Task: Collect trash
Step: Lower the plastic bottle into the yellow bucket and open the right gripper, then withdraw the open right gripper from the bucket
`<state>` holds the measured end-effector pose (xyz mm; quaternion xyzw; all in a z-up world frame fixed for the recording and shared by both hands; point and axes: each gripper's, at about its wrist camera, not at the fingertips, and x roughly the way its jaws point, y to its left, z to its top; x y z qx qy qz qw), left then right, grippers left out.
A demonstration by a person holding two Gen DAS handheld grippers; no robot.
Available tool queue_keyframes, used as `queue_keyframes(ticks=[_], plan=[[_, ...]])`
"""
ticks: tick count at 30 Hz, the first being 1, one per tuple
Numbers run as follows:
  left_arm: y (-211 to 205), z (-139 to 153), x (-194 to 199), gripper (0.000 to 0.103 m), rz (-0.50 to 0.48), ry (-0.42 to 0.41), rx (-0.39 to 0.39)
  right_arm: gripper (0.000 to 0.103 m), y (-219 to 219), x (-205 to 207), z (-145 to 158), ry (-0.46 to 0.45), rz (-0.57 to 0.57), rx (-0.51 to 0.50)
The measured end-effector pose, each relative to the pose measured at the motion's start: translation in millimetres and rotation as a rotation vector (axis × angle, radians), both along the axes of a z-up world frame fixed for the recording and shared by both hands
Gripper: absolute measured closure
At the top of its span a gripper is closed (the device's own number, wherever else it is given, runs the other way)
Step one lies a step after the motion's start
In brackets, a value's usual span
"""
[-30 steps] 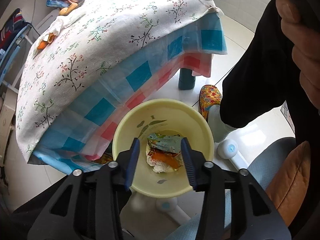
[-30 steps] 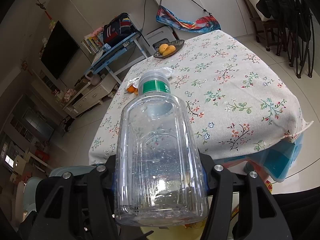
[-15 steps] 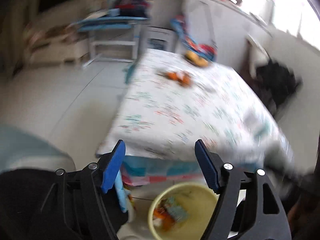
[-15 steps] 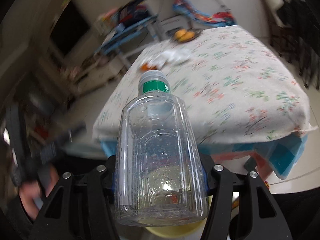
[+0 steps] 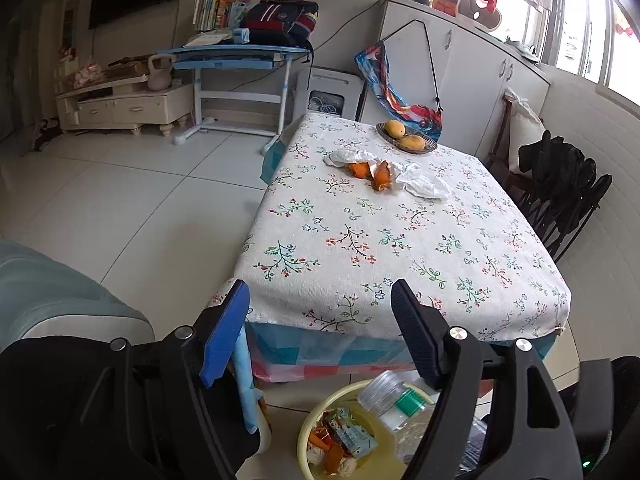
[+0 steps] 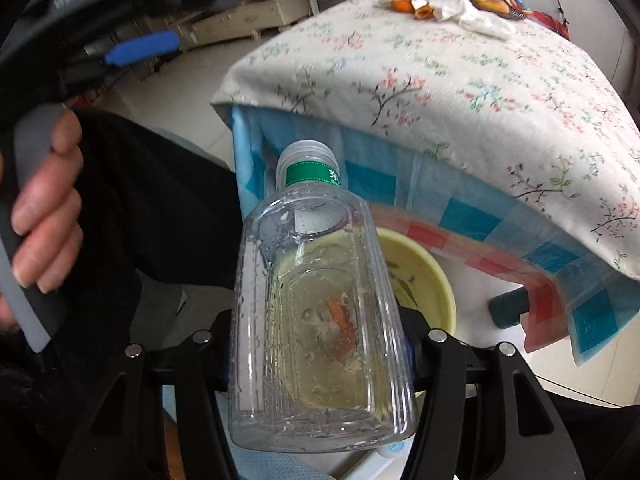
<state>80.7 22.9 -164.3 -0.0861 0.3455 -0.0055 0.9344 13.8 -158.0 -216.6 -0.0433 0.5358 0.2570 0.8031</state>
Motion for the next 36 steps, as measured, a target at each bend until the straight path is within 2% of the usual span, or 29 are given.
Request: queue_keyframes(ticks=[8,10,17,36], plan=[[-9.4,4.4,-4.4,0.031,-0.016,-0.029,0.043,0.045,8.6,6.5,-14.5,0.052,0.002,-0.045],[-13.5,5.8,-5.6,0.029,-0.022,-0.039,0.060,0.040,7.7,11.0,-16.6,0.062,-0.012,-0.042],[-20.3,7.2,-9.3,0.027,-0.034,-0.057,0.091,0.036,2.3,10.2,-14.9,0.057,-0.030,-0.034],[-24.3,3.7,-9.1,0.023,-0.040,-0.051,0.111,0.031,2.9,9.8,-11.8,0.045,-0.031,-0.035]])
